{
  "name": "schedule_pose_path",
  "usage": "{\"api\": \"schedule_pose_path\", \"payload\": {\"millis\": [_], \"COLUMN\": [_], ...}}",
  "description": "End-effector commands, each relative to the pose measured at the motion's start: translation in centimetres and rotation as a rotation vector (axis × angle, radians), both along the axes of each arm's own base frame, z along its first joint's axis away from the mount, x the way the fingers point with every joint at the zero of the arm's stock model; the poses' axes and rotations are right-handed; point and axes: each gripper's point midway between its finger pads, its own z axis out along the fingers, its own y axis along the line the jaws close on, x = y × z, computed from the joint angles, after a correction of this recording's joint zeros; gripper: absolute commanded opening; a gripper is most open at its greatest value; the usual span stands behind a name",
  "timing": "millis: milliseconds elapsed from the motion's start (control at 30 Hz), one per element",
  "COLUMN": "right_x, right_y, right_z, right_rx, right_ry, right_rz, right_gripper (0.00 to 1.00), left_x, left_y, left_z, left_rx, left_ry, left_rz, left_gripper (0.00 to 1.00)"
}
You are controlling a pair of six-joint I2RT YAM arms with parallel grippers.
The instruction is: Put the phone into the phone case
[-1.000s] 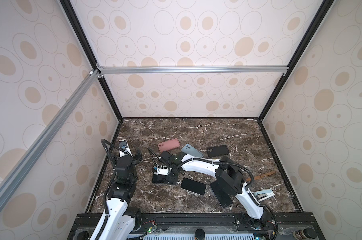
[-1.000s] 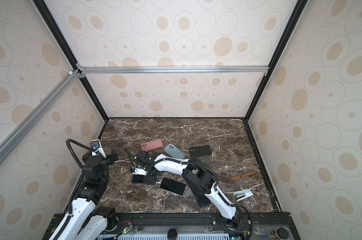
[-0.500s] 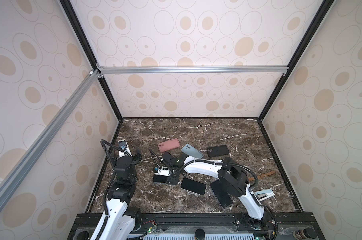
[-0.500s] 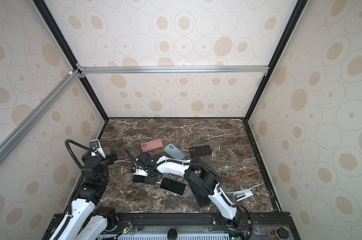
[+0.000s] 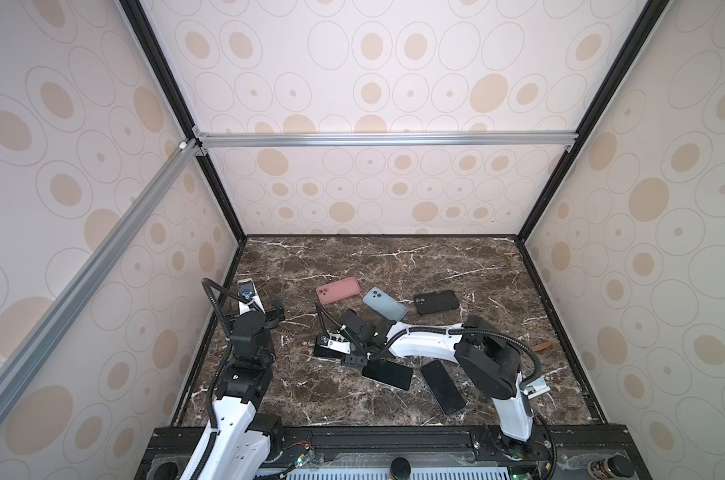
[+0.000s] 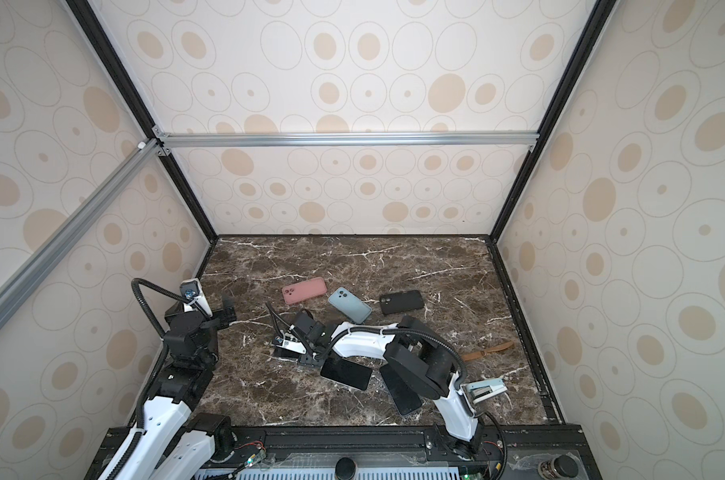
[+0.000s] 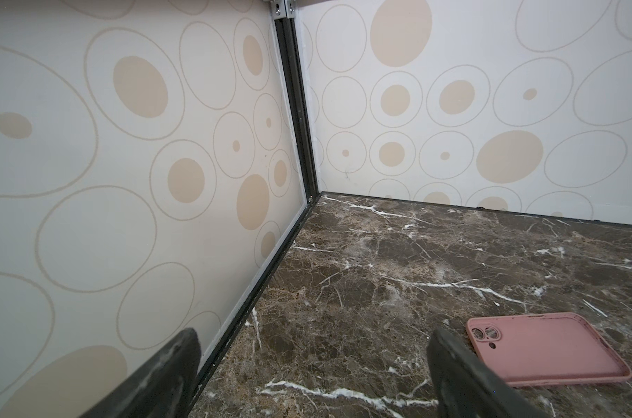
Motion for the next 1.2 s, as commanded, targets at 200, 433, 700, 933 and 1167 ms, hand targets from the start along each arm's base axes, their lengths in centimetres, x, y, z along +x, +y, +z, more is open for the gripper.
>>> {"api": "schedule_pose_path", "payload": {"millis": [200,433,700,933,1167], "right_x": [1.5,1.5,2.8,8.0,9.4], "right_y": [0.3,0.1,-0.2,-3.5,-4.9], "right_z": [2.6,2.0,7.1,11.5,11.3], "right_rx": [0.125,0.13,0.339,0.424,0.401], "right_ry": [-0.192,-0.222,0.004,0.071,0.117], "right_rz": [0.02,0.042,-0.182,-0.637,-0.937], "right_gripper": [0.57,0.57,0.7,0.77,0.78], "left_x": [0.1,0.2,0.3,0.5,3.0], "left_y": [0.1,0.0,-0.1,-0.9,-3.1], "left_z": [0.2,0.0,-0.1,0.2,-1.6], "left_rx": [0.008,0.006,-0.003,-0.034,-0.08], "left_ry": [-0.005,0.0,0.003,-0.009,0.1], "left_rz": [0.0,-0.006,-0.007,-0.055,-0.161], "left_gripper": [0.97,0.97,0.97,0.98,0.92]}}
